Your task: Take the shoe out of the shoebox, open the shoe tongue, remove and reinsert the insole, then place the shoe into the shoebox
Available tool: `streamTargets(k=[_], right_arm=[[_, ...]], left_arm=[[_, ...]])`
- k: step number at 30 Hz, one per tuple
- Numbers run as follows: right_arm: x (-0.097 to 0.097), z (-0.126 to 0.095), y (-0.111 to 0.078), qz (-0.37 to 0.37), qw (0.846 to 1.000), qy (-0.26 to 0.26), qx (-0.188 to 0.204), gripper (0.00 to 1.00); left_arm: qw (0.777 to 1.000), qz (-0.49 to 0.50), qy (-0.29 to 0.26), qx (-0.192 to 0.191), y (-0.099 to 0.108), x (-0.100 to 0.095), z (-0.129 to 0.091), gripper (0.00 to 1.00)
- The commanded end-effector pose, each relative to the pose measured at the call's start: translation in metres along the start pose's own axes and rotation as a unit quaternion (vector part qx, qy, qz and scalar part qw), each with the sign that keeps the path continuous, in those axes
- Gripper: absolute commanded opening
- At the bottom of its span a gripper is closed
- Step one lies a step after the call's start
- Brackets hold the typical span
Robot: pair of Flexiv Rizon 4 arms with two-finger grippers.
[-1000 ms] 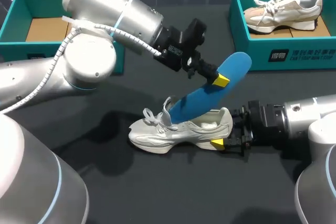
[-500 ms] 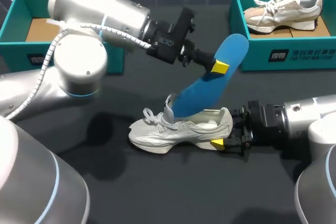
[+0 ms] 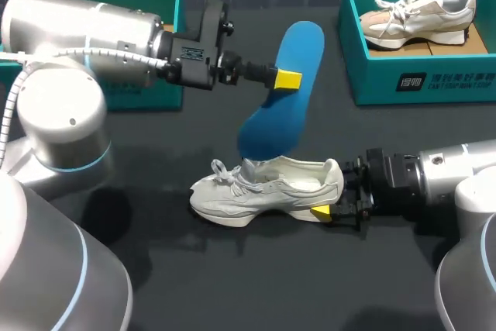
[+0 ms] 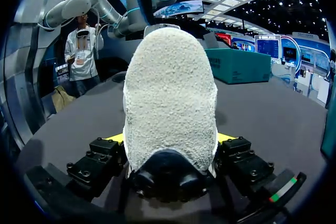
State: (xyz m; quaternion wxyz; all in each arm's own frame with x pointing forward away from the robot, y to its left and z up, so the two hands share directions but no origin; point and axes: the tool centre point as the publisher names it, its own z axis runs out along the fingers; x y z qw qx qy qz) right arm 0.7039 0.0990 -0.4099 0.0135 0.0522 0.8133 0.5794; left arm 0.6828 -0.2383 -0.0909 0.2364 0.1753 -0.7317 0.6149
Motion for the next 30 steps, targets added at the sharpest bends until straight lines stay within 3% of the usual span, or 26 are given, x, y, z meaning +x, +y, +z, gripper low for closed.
streamTargets(k=[1, 10, 23, 30], right_arm=[[0.001, 0.001, 0.001, 0.0, 1.0, 0.0, 0.003, 0.0], [0.001, 0.001, 0.001, 0.0, 1.0, 0.0, 0.003, 0.0], [0.001, 0.001, 0.001, 0.0, 1.0, 0.0, 0.003, 0.0], [0.001, 0.001, 0.001, 0.0, 1.0, 0.0, 0.003, 0.0]], left_arm=[[0.999, -0.017, -0.012, 0.025, 0.008, 0.019, -0.038, 0.0], [0.996, -0.048, -0.028, 0.063, 0.011, 0.048, -0.063, 0.0], [0.997, -0.044, -0.018, 0.059, 0.014, 0.054, -0.064, 0.0], [0.994, -0.047, -0.001, 0.098, 0.016, 0.067, -0.065, 0.0]])
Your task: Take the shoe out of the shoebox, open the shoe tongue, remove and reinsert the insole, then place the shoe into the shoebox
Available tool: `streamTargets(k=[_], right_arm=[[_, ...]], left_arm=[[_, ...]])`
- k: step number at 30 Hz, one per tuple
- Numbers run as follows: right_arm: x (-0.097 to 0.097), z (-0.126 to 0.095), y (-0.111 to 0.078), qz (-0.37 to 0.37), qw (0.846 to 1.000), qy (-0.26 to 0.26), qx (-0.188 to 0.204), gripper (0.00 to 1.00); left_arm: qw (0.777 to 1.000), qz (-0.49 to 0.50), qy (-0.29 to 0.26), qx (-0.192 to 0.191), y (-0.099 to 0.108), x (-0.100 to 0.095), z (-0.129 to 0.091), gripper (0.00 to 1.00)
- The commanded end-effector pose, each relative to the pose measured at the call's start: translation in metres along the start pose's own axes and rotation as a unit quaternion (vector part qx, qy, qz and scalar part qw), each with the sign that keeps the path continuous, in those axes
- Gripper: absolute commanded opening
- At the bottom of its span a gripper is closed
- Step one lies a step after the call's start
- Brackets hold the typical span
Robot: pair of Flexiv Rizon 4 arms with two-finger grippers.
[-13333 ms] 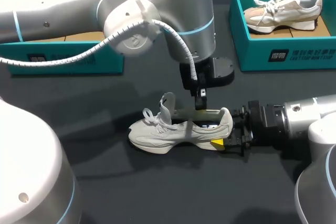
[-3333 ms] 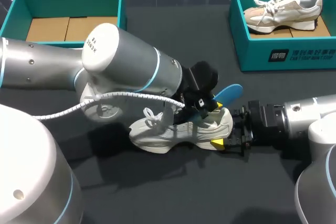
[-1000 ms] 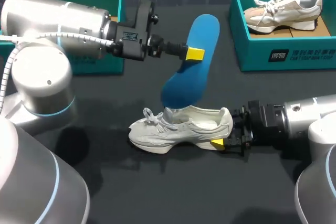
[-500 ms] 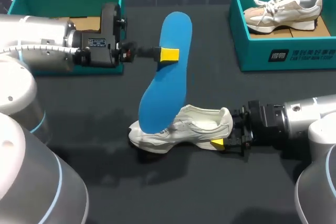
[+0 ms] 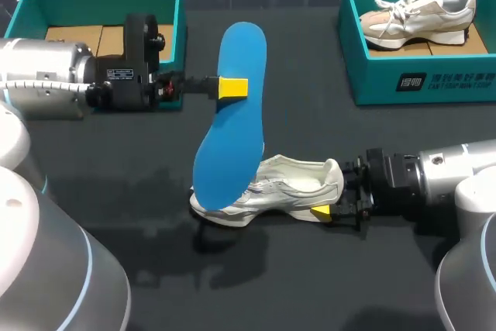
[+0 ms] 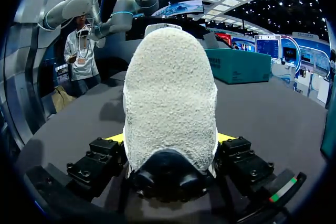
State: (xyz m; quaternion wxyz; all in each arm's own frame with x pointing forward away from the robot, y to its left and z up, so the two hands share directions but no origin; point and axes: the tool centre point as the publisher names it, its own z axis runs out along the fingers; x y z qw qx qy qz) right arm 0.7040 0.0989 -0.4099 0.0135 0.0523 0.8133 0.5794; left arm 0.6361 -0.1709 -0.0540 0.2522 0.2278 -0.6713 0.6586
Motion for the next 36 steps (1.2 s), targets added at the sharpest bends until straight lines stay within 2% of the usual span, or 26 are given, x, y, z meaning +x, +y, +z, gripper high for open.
streamTargets(k=[1, 10, 31, 32, 33, 34, 35, 36], right_arm=[[0.001, 0.001, 0.001, 0.0, 1.0, 0.0, 0.003, 0.0], [0.001, 0.001, 0.001, 0.0, 1.0, 0.0, 0.003, 0.0], [0.001, 0.001, 0.001, 0.0, 1.0, 0.0, 0.003, 0.0], [0.001, 0.001, 0.001, 0.0, 1.0, 0.0, 0.003, 0.05], [0.0, 0.0, 0.0, 0.002, 1.0, -0.004, 0.003, 0.18], [0.0, 0.0, 0.0, 0.002, 1.0, -0.003, 0.007, 0.4], [0.0, 0.0, 0.001, 0.005, 1.0, -0.005, 0.016, 1.0], [0.0, 0.0, 0.001, 0.007, 1.0, -0.007, 0.023, 1.0]], left_arm=[[1.0, -0.001, 0.001, 0.02, 0.01, 0.005, -0.002, 0.0], [0.999, 0.007, 0.005, 0.031, 0.015, 0.019, -0.007, 0.0], [1.0, -0.005, -0.002, 0.015, 0.006, 0.017, 0.003, 0.0], [1.0, -0.005, -0.002, 0.015, 0.006, 0.017, 0.003, 0.0], [1.0, -0.005, -0.002, 0.015, 0.006, 0.017, 0.003, 0.0], [1.0, -0.005, -0.002, 0.015, 0.006, 0.017, 0.003, 0.0], [1.0, -0.005, -0.002, 0.015, 0.006, 0.017, 0.003, 0.0], [1.0, -0.005, -0.002, 0.015, 0.006, 0.017, 0.003, 0.0]])
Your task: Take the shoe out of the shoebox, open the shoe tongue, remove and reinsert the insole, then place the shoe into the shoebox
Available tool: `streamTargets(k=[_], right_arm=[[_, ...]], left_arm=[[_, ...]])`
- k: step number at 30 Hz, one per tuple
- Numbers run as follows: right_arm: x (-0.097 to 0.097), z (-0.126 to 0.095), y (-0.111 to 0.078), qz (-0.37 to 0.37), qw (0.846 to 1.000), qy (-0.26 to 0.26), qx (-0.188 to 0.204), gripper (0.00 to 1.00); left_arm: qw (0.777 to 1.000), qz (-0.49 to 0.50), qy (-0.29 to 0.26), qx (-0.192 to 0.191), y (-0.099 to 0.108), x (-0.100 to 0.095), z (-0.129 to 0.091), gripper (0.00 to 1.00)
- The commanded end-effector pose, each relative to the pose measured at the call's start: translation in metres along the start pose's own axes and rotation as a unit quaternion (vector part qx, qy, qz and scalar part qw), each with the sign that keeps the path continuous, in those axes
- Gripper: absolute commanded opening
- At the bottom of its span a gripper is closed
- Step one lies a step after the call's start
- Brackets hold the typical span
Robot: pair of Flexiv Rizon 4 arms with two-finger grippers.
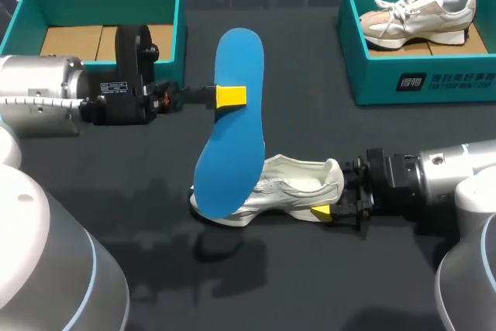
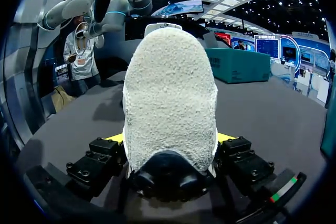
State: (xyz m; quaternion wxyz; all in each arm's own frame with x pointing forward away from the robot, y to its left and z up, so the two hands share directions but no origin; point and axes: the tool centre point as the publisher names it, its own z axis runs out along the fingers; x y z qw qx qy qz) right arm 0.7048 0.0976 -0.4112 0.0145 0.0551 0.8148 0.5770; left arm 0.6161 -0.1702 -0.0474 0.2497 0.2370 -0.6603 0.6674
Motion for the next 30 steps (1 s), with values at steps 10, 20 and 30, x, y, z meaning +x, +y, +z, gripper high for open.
streamTargets(k=[10, 20, 30], right_arm=[[0.0, -0.014, 0.005, 0.029, 0.993, -0.01, 0.117, 1.0], [0.003, -0.034, 0.013, 0.047, 0.97, -0.001, 0.237, 1.0], [0.008, -0.062, 0.035, 0.078, 0.918, 0.024, 0.388, 1.0]], left_arm=[[1.0, 0.0, 0.001, -0.001, -0.001, -0.002, 0.003, 0.0], [1.0, 0.0, 0.001, -0.001, -0.001, -0.002, 0.003, 0.0], [1.0, 0.0, 0.001, -0.001, -0.001, -0.002, 0.003, 0.0]])
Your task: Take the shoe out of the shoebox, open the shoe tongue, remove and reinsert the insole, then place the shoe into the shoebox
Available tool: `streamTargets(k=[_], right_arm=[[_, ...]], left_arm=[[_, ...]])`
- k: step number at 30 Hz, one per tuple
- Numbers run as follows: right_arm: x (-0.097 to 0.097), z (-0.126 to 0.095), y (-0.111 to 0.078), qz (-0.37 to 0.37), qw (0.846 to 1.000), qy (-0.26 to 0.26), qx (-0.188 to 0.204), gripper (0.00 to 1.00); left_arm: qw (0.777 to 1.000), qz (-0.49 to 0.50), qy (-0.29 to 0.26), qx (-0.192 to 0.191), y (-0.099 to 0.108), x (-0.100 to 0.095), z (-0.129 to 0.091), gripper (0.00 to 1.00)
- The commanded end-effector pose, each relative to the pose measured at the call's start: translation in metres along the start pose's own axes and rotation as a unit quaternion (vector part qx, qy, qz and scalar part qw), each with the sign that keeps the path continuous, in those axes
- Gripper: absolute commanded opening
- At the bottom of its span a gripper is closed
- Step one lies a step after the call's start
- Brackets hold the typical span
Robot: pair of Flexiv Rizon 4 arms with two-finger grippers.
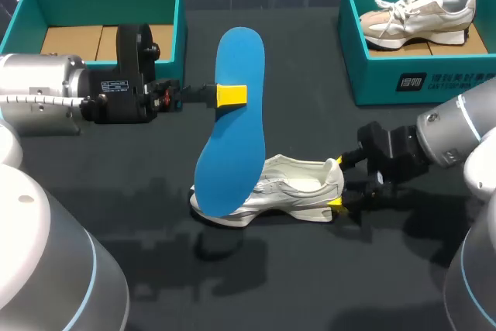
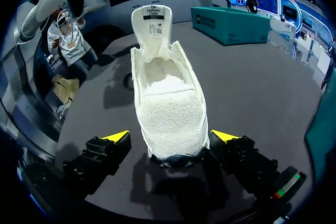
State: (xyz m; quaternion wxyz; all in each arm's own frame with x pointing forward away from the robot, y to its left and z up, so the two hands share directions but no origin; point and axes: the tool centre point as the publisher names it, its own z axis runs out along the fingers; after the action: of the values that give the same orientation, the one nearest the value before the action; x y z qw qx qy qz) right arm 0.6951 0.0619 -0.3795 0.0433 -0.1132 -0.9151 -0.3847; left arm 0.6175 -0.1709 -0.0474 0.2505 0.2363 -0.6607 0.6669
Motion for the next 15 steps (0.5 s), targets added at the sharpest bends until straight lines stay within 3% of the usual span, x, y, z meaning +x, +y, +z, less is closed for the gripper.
streamTargets(k=[1, 7, 15], right_arm=[[0.004, -0.025, 0.009, 0.009, 0.981, 0.008, 0.194, 1.0], [0.007, -0.035, 0.018, 0.018, 0.96, 0.007, 0.279, 1.0], [0.014, -0.046, 0.032, 0.021, 0.937, -0.012, 0.347, 1.0]], left_arm=[[1.0, 0.0, 0.0, 0.0, 0.0, -0.001, 0.002, 0.0], [1.0, 0.0, 0.0, 0.0, 0.0, -0.001, 0.002, 0.0], [1.0, 0.0, 0.0, 0.0, 0.0, -0.001, 0.002, 0.0]])
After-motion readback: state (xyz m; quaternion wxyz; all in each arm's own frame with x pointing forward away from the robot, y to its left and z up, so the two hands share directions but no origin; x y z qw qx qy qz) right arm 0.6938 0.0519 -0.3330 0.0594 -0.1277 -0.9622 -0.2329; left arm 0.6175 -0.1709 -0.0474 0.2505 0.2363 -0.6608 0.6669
